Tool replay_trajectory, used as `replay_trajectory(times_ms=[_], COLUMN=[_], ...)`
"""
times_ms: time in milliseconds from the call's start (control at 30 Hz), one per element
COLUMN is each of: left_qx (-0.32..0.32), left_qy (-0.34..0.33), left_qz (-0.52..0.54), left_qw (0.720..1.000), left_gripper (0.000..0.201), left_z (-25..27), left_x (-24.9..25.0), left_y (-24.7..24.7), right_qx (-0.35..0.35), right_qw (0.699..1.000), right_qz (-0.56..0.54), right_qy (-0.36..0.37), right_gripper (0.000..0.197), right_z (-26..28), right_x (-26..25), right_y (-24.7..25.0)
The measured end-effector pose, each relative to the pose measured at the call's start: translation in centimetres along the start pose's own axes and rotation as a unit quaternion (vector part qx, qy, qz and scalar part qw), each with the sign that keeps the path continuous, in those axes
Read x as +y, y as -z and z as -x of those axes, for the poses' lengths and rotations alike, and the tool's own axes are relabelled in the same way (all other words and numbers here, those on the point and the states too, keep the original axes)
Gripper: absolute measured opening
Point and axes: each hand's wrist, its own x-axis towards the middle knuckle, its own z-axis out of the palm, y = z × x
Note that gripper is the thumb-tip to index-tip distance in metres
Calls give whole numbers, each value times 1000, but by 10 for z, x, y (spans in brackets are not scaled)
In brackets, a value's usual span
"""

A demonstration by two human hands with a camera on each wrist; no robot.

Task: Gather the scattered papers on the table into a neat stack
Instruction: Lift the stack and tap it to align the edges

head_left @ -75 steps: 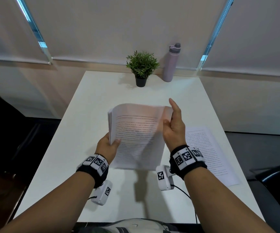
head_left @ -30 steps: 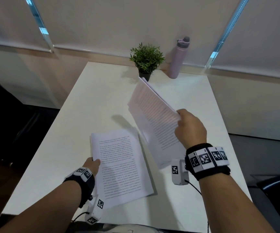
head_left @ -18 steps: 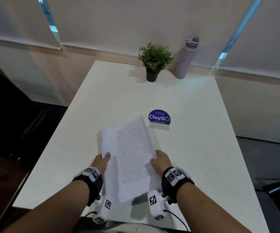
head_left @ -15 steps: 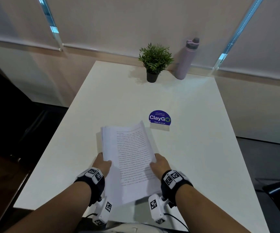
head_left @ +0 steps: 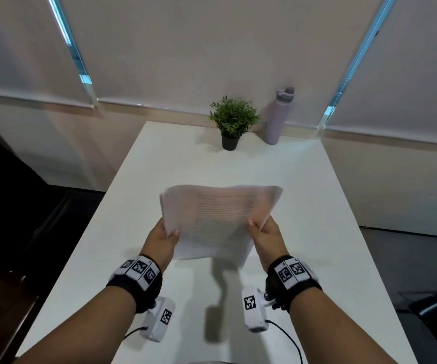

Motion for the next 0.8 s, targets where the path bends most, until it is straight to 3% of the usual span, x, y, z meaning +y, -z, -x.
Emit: replay_trajectory(times_ms=[133,200,300,367,467,533,633,700,800], left_qx=[22,53,92,90,91,98,109,118,121], left_qy=[38,37,-36,-93,-151,-172,-172,-148,-110], left_qz=[-39,-38,14,34,43,53,73,91,120], left_qw=[998,997,995,991,983,979,976,978,979], left_gripper=[30,32,43,43,43,43,45,56,66], left_z=[-3,-4,1,8,15,15,15,13,10], left_x=[-12,-11,9,27,45,48,49,48,44], left_y=[-1,-1,3,3,1,-1,-3,-2,-2], right_qx=[-1,-5,-2,13,18,12,-1,7,29], right_qw=[1000,999,983,945,883,870,859,877,962], right_qz=[31,35,76,163,280,312,341,299,110], right_qy=[5,41,166,282,377,381,381,377,247], right_gripper=[37,43,69,79,60,46,47,50,68], right_z=[10,12,12,9,5,5,8,9,18], right_x=[5,-2,-20,-32,-44,-46,-45,-42,-38], right_y=[-3,-4,-4,-3,-3,-2,-2,-2,-6])
